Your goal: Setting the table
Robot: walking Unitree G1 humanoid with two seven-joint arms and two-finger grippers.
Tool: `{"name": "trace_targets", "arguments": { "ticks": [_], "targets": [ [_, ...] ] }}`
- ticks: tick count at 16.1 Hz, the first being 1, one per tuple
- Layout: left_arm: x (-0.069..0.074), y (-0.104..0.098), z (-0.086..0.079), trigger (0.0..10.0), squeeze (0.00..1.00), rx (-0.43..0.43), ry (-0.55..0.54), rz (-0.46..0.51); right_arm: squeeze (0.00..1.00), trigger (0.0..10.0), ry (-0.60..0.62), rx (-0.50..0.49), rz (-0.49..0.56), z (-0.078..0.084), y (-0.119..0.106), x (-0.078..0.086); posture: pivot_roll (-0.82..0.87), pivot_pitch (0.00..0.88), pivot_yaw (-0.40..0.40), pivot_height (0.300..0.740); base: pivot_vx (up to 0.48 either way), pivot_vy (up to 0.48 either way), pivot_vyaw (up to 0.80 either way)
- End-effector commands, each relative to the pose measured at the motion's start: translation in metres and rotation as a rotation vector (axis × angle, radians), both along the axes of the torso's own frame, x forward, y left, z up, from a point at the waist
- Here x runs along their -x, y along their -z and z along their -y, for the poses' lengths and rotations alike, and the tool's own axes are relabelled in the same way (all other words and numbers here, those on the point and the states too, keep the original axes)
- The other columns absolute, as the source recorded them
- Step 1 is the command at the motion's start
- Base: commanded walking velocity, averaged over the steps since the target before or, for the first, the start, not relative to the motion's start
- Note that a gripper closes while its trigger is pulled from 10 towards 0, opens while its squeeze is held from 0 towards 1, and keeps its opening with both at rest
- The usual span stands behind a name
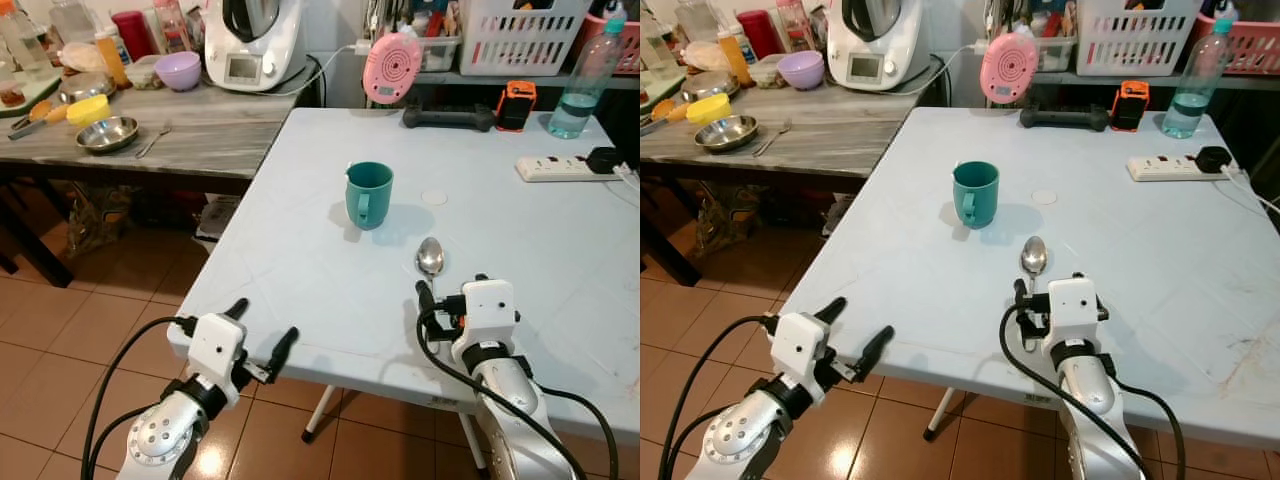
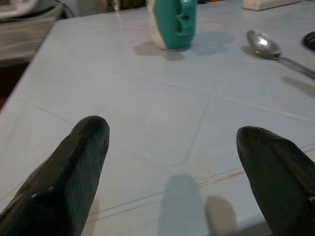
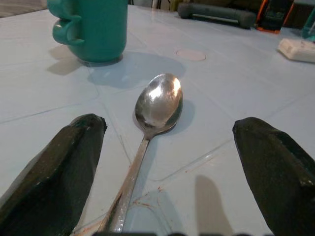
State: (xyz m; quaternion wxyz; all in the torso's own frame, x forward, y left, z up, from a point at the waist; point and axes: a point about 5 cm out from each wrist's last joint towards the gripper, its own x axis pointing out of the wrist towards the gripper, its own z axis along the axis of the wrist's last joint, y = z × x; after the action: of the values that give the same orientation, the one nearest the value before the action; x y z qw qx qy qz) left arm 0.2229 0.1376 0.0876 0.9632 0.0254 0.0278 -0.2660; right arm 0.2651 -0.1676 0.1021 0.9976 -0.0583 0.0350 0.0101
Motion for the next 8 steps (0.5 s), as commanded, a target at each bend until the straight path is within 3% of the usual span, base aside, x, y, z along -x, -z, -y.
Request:
{"name": "trace_targets", "arguments": {
  "ticks": [1, 8],
  "targets": [
    [0.001, -0.003, -0.001, 10.0, 0.00, -0.005, 0.028, -0.001, 0.00, 10.0, 0.008, -0.040, 0.003, -0.001, -0.005, -0.004, -0.26, 0.054, 0.092, 0.740, 0.000, 0.000, 0.00],
    [0.000, -0.003, 0.005, 10.0, 0.00, 0.027, 0.027, -0.017, 0.00, 10.0, 0.026, -0.146, -0.078, -0.017, -0.002, -0.023, -0.25, 0.041, 0.080, 0.740, 0.000, 0.000, 0.00]
  ]
}}
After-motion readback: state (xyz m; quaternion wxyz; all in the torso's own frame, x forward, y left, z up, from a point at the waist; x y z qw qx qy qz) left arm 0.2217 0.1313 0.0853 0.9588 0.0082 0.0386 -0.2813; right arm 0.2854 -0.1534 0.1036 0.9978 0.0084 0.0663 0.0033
